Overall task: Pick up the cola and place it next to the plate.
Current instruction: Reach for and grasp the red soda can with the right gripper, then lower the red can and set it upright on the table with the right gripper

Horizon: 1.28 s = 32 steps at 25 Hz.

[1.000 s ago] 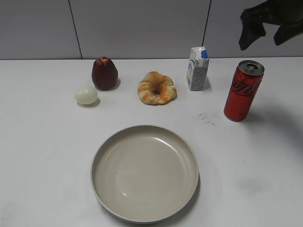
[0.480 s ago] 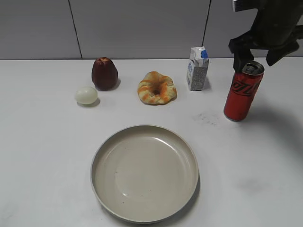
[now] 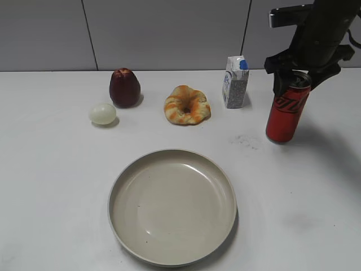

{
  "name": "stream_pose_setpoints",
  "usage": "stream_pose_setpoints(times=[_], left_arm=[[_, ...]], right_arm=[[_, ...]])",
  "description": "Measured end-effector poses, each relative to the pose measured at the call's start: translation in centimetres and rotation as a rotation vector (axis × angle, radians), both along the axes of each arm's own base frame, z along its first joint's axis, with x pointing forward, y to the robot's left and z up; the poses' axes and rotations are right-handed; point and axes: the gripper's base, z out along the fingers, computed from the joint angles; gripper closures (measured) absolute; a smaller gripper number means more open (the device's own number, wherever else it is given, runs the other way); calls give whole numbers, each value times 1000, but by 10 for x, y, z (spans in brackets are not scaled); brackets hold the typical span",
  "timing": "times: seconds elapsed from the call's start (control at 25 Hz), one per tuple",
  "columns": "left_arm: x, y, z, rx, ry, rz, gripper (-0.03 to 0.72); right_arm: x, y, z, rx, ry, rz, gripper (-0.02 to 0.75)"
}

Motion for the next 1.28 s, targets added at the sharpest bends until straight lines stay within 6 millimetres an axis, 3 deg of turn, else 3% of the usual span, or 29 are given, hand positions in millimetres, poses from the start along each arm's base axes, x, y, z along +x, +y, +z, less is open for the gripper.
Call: stream_pose_setpoints(times=[0.32,0.52,0.64,0.8,0.96,1.28], left_arm=[[0,0,0,0,0,0,460],[0,0,0,0,0,0,460],[0,0,0,0,0,0,460],[0,0,0,0,0,0,460],[0,0,0,0,0,0,460],[0,0,0,0,0,0,460]], right_arm=[[-5,8,37,70,16,6,225],[-30,40,76,142,-41,107,225],[-43,68,83,154,-74,190,225],[-54,108,79,167,-122,290,227],[-55,137,61,138,-156,365,227],[-43,156,11,105,-89,383,227]])
